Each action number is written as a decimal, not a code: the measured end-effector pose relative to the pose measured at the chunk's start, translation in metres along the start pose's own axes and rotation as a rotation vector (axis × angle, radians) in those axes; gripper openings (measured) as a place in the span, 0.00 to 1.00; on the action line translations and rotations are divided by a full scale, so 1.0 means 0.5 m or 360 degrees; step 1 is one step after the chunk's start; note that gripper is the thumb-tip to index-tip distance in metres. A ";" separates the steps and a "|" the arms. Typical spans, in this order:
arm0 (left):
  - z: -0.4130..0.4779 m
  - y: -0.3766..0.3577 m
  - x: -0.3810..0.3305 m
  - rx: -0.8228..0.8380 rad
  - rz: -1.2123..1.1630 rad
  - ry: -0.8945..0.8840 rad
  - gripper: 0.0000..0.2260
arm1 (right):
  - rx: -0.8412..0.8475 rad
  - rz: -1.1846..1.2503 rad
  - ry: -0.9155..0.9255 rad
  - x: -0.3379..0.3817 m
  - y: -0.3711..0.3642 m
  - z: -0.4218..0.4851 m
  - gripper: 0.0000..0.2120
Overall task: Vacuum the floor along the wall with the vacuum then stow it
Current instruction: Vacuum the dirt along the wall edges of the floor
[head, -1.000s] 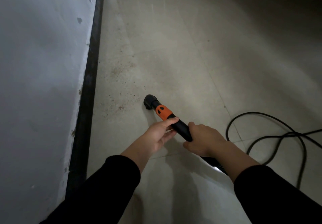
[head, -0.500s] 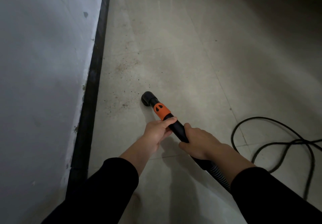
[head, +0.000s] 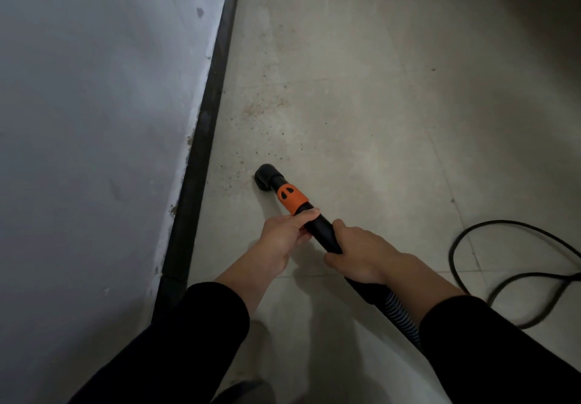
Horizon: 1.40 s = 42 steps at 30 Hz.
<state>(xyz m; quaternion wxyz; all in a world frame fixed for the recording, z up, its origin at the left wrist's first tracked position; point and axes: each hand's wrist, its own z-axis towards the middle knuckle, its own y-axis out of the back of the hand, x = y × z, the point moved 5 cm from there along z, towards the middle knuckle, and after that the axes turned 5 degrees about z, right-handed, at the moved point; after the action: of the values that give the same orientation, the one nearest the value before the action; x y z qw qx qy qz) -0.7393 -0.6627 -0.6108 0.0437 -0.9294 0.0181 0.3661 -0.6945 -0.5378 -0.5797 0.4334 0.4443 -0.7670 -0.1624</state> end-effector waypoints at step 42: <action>-0.009 0.196 0.006 -0.0318 -0.0306 -0.0013 0.06 | 0.0185 -0.0137 0.0242 0.150 -0.085 0.086 0.14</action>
<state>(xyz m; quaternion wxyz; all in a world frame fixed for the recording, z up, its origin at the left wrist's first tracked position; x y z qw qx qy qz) -0.7403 -0.7605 -0.6161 -0.0141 -0.9251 -0.1077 0.3639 -0.7235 -0.6287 -0.5921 0.4564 0.5124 -0.7203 -0.1019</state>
